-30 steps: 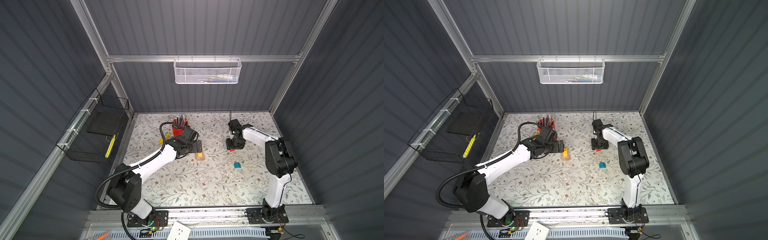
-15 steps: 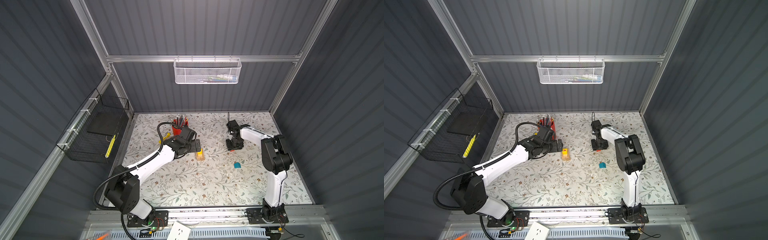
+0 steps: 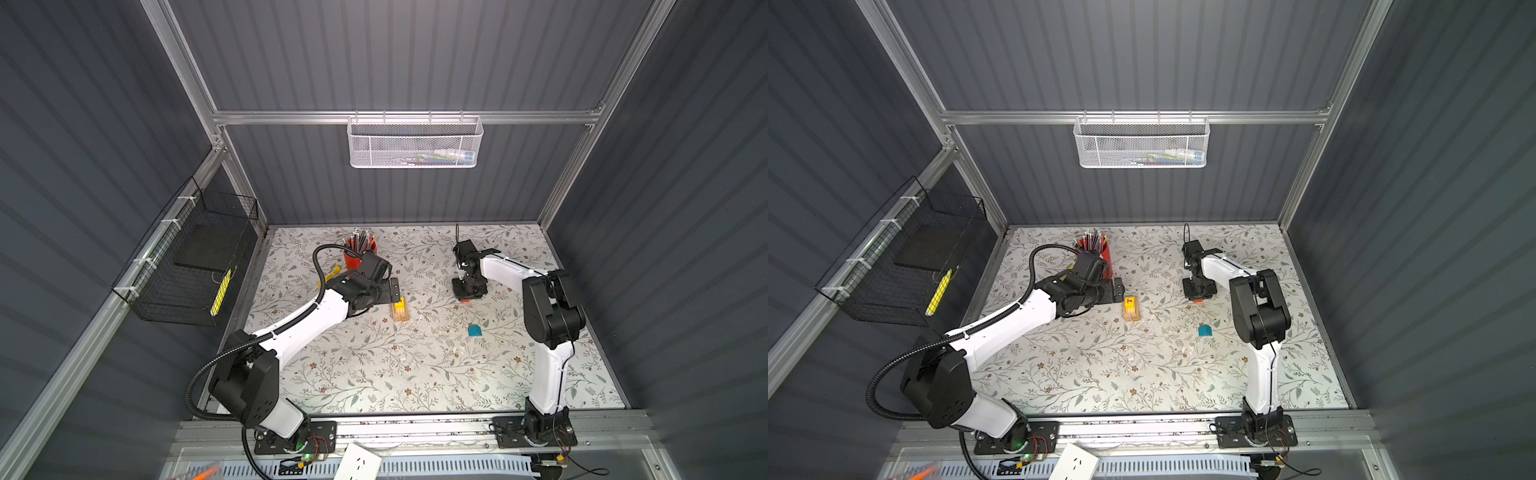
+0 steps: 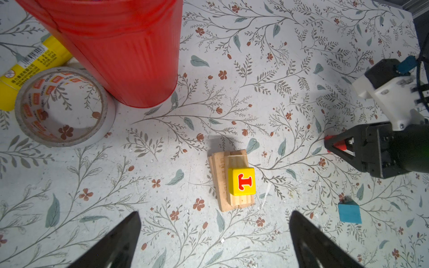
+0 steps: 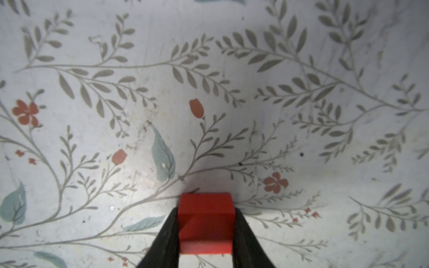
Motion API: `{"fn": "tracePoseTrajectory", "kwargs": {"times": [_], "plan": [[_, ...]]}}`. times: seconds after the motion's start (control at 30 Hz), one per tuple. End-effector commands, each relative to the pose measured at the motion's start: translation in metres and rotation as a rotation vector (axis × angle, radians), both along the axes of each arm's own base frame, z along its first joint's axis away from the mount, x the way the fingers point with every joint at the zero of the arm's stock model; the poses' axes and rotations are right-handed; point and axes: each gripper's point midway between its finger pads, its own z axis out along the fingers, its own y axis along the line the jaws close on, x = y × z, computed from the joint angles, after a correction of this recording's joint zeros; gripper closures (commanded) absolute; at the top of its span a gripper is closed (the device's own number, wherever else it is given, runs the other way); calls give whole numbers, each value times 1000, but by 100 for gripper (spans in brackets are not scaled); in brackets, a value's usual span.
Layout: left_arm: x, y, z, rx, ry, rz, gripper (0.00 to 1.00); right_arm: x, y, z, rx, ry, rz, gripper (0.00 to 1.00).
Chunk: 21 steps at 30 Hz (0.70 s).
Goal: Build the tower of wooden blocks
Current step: 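Lower the right gripper onto the red cube and close it, then carry the red cube with the right gripper over the block stack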
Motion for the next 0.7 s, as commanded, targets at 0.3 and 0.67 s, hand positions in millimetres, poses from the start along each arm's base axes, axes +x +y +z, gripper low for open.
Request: {"fn": "tracePoseTrajectory", "kwargs": {"times": [0.3,0.67], "plan": [[-6,16,21,-23,-51,13,0,-27,16,59,110,-38,-154,68],[-28,43,14,-12,-62,43,0,-59,84,114,154,-69,-153,68]]}}
